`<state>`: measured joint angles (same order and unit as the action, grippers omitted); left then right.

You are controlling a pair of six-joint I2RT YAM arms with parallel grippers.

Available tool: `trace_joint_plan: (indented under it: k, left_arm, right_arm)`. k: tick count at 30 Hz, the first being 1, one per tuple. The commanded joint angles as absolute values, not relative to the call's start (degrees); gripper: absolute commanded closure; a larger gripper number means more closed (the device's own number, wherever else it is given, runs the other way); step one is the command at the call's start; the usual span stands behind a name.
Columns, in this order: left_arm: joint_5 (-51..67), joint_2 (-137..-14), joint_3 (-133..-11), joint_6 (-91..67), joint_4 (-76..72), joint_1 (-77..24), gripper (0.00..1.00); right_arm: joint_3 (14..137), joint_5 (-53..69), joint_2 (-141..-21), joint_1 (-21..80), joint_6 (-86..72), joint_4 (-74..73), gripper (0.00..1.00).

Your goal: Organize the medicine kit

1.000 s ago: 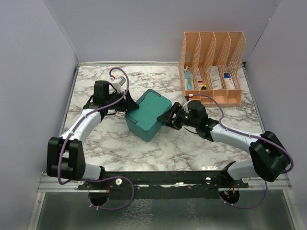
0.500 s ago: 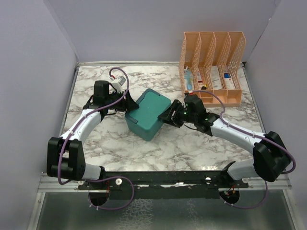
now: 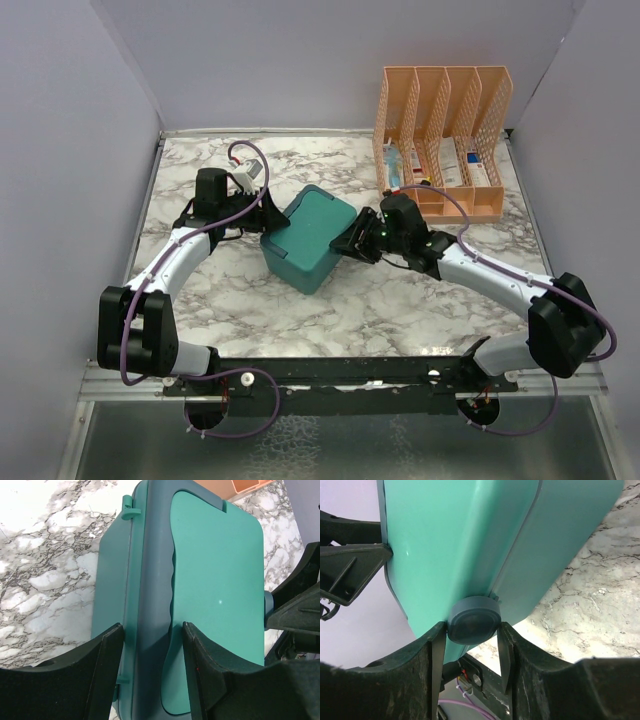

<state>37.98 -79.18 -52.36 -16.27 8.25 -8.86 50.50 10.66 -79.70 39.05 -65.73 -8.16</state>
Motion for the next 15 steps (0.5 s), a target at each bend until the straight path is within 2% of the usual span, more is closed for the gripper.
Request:
trace_joint_plan:
  k: [1, 5, 10, 15]
  left_arm:
    - [35.6, -79.7, -50.2, -14.3, 12.8, -9.3, 0.49]
    - [35.7, -79.7, -50.2, -14.2, 12.8, -9.3, 0.49]
    - [35.7, -79.7, -50.2, -14.2, 12.8, -9.3, 0.49]
    - [35.7, -79.6, -50.1, -14.1, 12.8, -9.3, 0.49]
  right_arm:
    - [50.8, 7.2, -78.3, 39.7, -65.2, -3.5, 0.57]
    - [49.5, 7.3, -77.7, 39.7, -65.1, -1.7, 0.56]
    - [48.3, 7.9, -76.8, 39.7, -65.0, 0.5, 0.50]
    - [46.7, 6.9, -75.3, 39.7, -65.8, 2.2, 0.50]
